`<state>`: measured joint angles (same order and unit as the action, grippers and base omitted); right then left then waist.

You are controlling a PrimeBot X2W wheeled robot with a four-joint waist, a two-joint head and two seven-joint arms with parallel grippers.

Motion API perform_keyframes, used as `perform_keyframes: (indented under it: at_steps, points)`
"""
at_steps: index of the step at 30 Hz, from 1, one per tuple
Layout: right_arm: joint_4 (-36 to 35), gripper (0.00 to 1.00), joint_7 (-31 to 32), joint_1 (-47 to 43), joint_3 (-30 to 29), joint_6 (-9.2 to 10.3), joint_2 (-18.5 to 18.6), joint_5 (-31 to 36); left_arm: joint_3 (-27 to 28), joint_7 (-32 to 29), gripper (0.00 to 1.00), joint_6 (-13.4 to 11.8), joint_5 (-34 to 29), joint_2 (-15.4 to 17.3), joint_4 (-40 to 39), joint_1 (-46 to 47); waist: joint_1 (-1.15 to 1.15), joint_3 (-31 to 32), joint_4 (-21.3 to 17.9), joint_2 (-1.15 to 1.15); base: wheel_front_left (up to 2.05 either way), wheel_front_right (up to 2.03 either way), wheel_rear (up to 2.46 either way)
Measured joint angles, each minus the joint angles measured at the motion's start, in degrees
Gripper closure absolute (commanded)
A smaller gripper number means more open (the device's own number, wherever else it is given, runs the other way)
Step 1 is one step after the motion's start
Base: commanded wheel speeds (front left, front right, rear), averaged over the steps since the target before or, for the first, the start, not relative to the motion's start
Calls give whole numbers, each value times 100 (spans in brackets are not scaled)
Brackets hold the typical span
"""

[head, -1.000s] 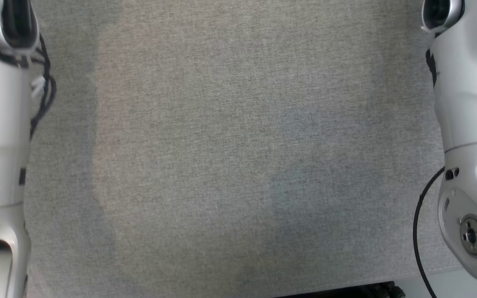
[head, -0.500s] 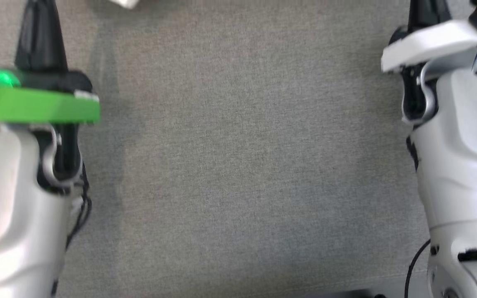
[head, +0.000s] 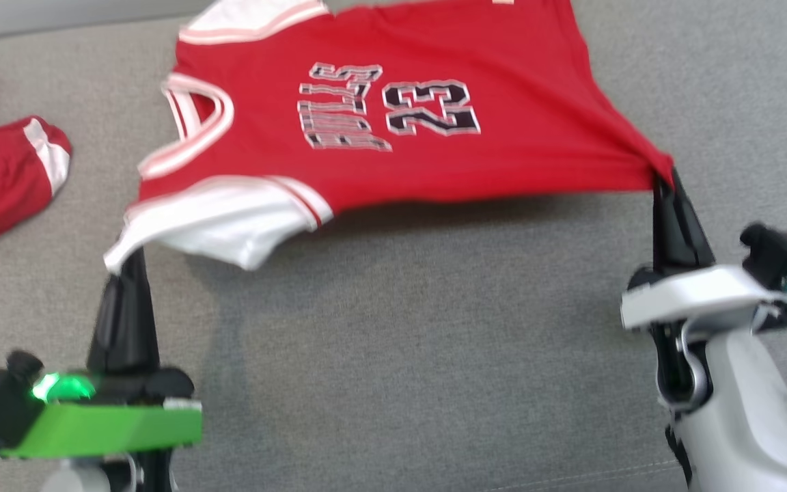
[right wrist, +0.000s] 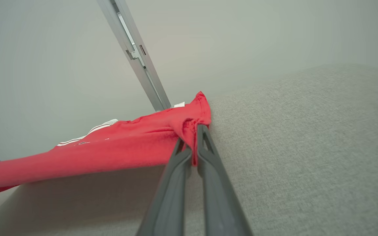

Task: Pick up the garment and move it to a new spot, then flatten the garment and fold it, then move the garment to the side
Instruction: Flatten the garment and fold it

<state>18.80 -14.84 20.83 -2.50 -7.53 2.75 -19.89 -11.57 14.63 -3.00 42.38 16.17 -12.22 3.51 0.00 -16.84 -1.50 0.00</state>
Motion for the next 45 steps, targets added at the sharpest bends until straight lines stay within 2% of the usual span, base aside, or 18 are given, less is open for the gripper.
perform_keyframes:
  at_steps: [6, 9, 14, 20, 28, 35, 45]
  points:
    - [-626, 100, 233, -1121, -24, 0, 0, -311, -122, -111, 100, -93, 103, 12, -205, -953, 0, 544, -8, 0, 0, 0, 0]
    - [-701, 100, 332, -1589, -66, 0, 0, -469, -212, -205, 100, -103, 205, 9, -172, -1221, 0, 757, 7, 0, 0, 0, 0]
    - [-482, 100, 367, -1794, -16, 0, 1, -575, -285, -199, 100, -100, 240, -21, 171, -1376, 0, 962, 34, 0, 0, 0, 0]
    - [31, 100, 325, -1684, -15, 0, 1, -621, -456, -188, 100, 9, 190, -119, 664, -1288, 0, 870, 58, 0, 0, 0, 0]
    - [620, 100, 235, -1252, 85, 1, 1, -675, -458, -159, 100, 131, 189, -215, 1283, -649, 0, 623, 89, 0, 0, 0, 0]
    - [868, 100, 152, -597, 110, 1, 2, -669, -466, -172, 100, 252, 11, -209, 1786, 458, 0, 332, 99, 0, 0, 0, 0]
    - [1441, 100, 104, 359, 156, 1, 2, -407, -443, -187, 100, 424, -36, -285, 3023, 1731, 0, -129, 17, 0, 0, 0, 0]
